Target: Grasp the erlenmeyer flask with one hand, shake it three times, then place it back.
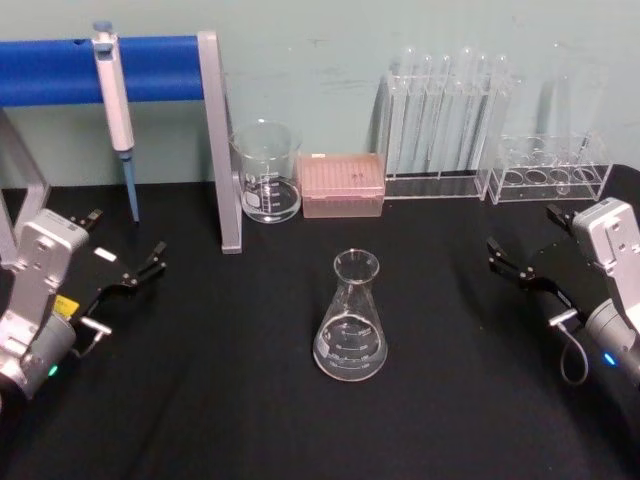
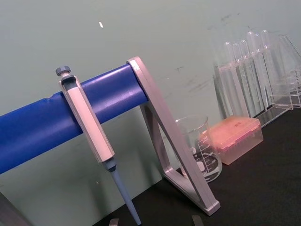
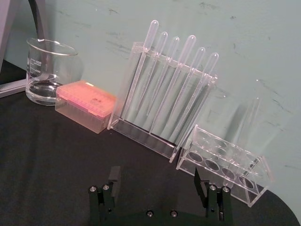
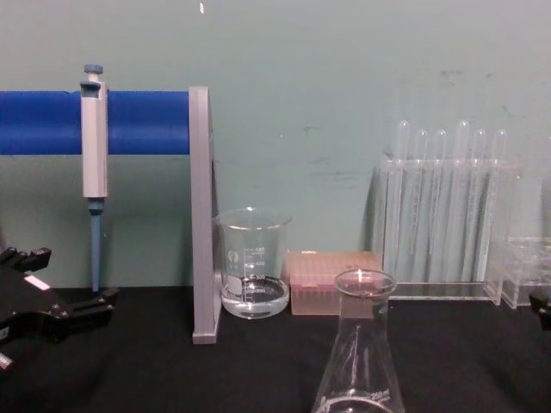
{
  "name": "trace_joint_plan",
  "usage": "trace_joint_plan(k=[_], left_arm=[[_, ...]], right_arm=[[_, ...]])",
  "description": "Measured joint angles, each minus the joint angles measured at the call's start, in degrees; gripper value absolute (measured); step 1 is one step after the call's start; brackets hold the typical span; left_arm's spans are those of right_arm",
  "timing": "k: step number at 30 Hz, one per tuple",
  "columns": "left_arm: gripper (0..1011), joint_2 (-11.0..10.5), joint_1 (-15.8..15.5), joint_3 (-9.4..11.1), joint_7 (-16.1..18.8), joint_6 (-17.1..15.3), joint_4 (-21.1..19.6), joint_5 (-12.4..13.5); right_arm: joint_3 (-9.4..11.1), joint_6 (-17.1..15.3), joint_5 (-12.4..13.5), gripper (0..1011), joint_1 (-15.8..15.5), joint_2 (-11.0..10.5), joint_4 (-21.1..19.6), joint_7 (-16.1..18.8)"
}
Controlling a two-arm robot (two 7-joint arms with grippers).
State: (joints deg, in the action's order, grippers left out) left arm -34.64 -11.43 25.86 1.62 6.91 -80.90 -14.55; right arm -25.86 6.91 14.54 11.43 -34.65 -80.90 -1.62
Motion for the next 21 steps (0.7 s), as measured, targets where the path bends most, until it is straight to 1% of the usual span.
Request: trace_joint_plan(k=[21], left_arm=[[1001,0.0,0.0,0.0,0.0,0.0,0.0,0.0]], right_arm=[[0.0,0.0,0.0,1000,0.0,0.0,0.0,0.0]])
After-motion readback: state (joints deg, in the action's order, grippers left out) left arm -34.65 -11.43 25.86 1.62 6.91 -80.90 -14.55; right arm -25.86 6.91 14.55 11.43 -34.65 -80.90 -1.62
